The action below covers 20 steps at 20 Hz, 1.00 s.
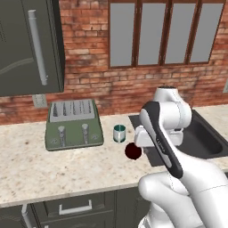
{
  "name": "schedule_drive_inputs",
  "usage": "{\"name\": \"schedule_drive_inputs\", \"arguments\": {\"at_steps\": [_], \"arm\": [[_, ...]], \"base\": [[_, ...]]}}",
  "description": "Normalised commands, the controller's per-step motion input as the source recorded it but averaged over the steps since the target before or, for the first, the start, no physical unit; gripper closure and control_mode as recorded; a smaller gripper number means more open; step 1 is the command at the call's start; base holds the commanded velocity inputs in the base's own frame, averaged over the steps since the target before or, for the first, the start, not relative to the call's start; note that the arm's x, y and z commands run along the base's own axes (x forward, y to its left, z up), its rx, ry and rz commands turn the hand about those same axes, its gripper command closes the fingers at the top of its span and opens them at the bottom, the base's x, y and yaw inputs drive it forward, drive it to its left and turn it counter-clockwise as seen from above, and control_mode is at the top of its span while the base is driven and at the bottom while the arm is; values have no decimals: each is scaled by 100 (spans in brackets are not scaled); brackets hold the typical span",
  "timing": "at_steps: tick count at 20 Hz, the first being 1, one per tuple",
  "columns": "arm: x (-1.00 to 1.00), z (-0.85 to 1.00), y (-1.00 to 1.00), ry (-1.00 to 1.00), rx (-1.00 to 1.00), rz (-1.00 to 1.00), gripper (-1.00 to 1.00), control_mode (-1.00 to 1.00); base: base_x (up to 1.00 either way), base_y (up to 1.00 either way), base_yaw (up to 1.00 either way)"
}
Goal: Clear the mugs and bowl far away from the sink.
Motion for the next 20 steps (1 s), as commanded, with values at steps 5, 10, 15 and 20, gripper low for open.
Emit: {"name": "schedule_drive_inputs", "arguments": {"at_steps": [5,10,15,20], "arm": [[0,-37,0,0,0,0,-100,-100],[3,-38,0,0,0,0,-100,-100],[8,-17,0,3,-2,0,-100,-100],[13,-8,0,4,-1,0,-100,-100]], "base": [[0,0,0],[0,0,0],[0,0,0],[0,0,0]]}}
